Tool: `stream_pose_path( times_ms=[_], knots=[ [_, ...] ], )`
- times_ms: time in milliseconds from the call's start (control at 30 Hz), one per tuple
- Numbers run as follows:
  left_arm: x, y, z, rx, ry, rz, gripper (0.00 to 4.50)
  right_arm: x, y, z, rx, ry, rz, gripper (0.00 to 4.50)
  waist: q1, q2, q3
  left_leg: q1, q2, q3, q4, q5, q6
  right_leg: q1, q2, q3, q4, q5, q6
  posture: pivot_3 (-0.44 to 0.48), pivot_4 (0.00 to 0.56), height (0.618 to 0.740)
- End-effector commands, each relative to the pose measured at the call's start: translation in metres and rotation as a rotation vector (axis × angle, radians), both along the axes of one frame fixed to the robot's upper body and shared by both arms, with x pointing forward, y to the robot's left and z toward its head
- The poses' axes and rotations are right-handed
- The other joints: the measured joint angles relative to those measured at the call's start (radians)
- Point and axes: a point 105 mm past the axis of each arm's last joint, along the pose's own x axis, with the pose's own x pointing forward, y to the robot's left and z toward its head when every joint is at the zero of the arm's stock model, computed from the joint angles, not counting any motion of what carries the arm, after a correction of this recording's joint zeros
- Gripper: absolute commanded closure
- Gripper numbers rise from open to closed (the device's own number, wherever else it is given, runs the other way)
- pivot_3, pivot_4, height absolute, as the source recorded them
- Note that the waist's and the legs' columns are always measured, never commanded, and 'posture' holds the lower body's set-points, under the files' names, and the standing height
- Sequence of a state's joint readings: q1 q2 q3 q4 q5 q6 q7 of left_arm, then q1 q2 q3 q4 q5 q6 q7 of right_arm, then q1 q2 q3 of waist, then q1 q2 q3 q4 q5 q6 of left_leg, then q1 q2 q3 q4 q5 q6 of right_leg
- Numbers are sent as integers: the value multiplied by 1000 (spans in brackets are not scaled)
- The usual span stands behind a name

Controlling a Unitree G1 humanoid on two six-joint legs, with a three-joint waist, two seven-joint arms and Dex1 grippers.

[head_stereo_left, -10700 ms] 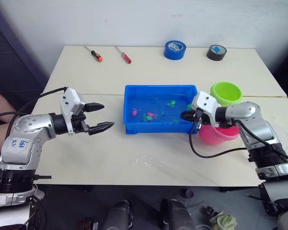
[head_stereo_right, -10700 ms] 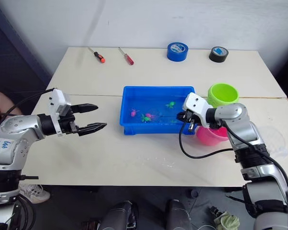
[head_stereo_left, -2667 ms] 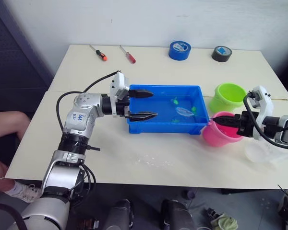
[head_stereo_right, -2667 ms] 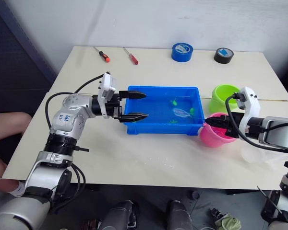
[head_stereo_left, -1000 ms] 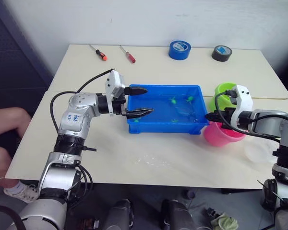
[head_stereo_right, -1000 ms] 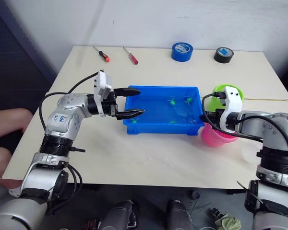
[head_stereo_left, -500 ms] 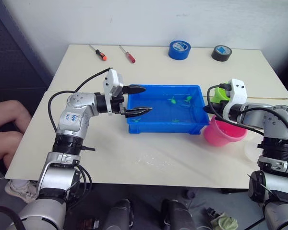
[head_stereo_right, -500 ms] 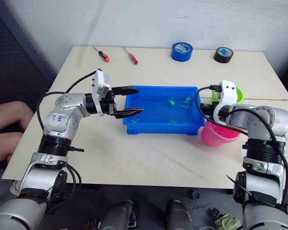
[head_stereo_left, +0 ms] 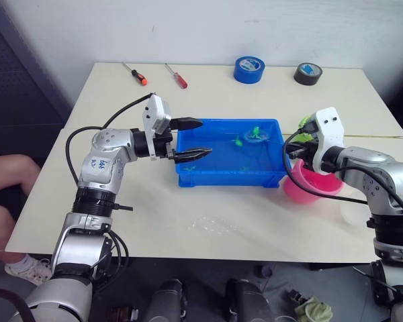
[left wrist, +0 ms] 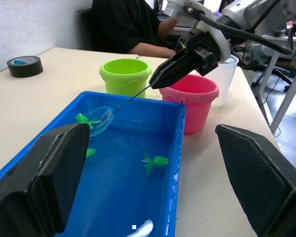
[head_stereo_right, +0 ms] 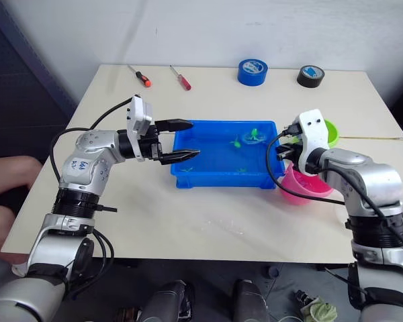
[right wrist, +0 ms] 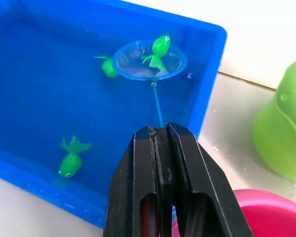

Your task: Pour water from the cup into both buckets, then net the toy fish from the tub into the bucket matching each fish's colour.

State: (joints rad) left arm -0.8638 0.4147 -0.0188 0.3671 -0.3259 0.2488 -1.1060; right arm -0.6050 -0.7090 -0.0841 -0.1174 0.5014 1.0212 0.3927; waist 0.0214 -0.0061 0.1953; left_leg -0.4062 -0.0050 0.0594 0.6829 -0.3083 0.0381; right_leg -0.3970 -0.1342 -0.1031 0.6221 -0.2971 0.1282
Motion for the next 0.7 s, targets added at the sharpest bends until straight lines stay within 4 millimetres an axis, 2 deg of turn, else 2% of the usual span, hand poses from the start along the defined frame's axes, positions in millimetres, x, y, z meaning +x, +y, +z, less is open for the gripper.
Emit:
stream_pose_path(
  times_ms=[33,267,367,500,633,700],
  knots=[
    [1,-2,16,-11,-53,-12,35,-9,-2,18,-16,-106,16,4500,3,0,0,0,0,0,0,0,0,0,0,0,0,0,0,0,150,740],
    [8,-5,20,-62,0,-8,35,-33,-7,29,-70,-236,29,4500,4,0,0,0,0,0,0,0,0,0,0,0,0,0,0,0,150,740],
    [7,-13,20,-53,8,-44,35,-48,-16,37,-95,-287,15,4500,6,0,0,0,0,1,0,0,0,0,0,0,0,0,0,0,150,740],
    [8,-18,20,-47,8,-65,35,-58,-26,46,-97,-319,-35,4500,5,0,0,0,0,1,0,0,0,1,0,0,0,0,0,0,150,740],
    [10,-23,20,-41,0,-77,35,-65,-61,63,-86,-341,-171,4500,5,0,0,0,0,1,0,0,0,1,0,0,0,0,0,0,150,740],
    [11,-25,22,-44,-7,-80,35,-66,-81,70,-162,-350,-226,4500,6,0,0,0,0,1,0,0,0,1,0,0,-1,0,0,0,150,740]
  ],
)
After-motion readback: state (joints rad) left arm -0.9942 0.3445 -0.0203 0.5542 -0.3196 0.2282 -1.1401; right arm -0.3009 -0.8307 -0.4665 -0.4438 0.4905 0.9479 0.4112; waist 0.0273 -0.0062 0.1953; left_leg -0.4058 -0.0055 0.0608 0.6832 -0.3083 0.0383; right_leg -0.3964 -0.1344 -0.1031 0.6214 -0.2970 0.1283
